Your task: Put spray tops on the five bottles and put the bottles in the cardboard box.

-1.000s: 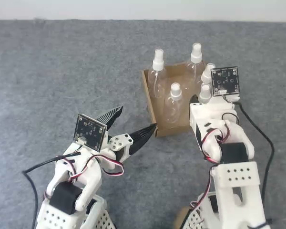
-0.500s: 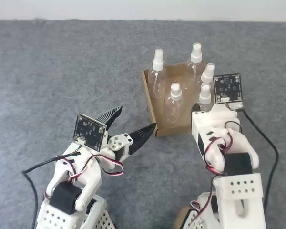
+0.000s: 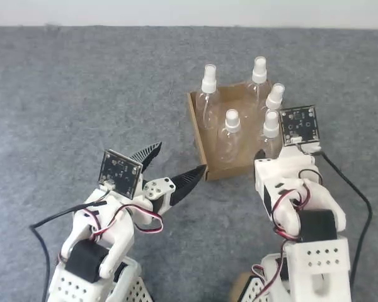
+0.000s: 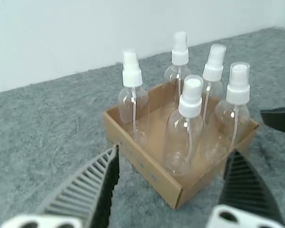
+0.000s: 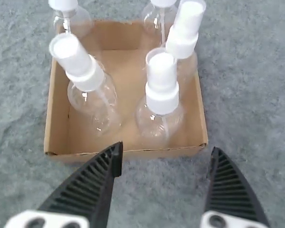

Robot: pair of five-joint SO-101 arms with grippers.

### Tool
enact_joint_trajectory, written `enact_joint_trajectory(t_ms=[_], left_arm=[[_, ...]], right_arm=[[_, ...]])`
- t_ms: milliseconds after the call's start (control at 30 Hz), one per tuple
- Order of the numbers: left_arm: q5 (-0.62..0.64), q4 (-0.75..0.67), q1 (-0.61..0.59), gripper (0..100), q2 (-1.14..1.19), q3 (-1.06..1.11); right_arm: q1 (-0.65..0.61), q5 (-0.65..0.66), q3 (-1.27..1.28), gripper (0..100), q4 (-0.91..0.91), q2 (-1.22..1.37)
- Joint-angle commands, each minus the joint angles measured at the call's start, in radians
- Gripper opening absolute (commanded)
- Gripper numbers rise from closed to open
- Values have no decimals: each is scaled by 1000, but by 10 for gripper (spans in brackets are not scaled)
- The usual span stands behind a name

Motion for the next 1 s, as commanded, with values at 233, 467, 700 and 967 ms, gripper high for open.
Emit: enact_joint_trajectory(t_ms=[233,467,700,967], left_arm=[[-2,49,-18,254,-17,-13],[-2,58,-150,253,-17,-12],[-2,58,-169,253,-17,-12],[0,61,-169,253,-18,-13]], right_arm=[[-1,57,-61,236,180,-142],[-1,57,-61,236,282,-231],[-1,57,-60,236,317,-260],[-1,54,-58,236,323,-265]])
